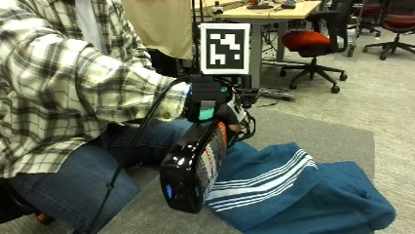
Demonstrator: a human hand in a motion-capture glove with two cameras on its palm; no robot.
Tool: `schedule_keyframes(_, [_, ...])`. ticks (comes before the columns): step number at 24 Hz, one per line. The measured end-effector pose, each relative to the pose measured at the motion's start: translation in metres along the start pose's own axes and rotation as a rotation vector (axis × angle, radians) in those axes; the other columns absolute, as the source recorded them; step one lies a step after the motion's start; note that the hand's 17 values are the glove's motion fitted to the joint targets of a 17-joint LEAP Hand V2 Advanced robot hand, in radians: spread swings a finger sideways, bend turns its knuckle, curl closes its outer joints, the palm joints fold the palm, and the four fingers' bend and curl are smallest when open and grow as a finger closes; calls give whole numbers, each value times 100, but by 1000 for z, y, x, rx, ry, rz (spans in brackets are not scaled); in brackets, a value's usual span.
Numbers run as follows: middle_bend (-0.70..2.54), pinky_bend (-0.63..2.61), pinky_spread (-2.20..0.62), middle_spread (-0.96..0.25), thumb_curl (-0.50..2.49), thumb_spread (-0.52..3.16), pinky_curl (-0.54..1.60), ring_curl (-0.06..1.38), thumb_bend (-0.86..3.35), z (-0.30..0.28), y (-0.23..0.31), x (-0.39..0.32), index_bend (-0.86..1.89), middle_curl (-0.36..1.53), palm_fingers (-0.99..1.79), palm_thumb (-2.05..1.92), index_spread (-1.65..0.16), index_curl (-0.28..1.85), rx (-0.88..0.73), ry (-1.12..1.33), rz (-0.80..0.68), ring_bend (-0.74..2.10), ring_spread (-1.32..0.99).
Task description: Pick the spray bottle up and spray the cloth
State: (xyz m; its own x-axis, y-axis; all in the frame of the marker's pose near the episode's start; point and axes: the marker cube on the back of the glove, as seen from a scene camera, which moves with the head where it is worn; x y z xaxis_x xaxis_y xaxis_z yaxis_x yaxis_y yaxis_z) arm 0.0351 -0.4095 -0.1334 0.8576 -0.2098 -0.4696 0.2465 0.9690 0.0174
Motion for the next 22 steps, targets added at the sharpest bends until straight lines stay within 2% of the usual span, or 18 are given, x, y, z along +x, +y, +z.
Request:
schedule_keyframes(5, [57, 44, -16, -13, 80, 5, 37, 46, -3, 3, 0, -12, 37, 50, 135, 102, -23, 56, -15, 65, -60, 62, -22])
schedule_keyframes(14, [57, 44, -16, -13, 80, 5, 37, 46, -3, 5, 2, -17, 37, 50, 136, 102, -23, 56, -29, 140, -57, 62, -23])
schedule_keyframes(22, [57, 44, -16, -13, 80, 5, 37, 46, -3, 2, 2, -16, 37, 51, 136, 102, -23, 56, -10, 94, -64, 61, -23])
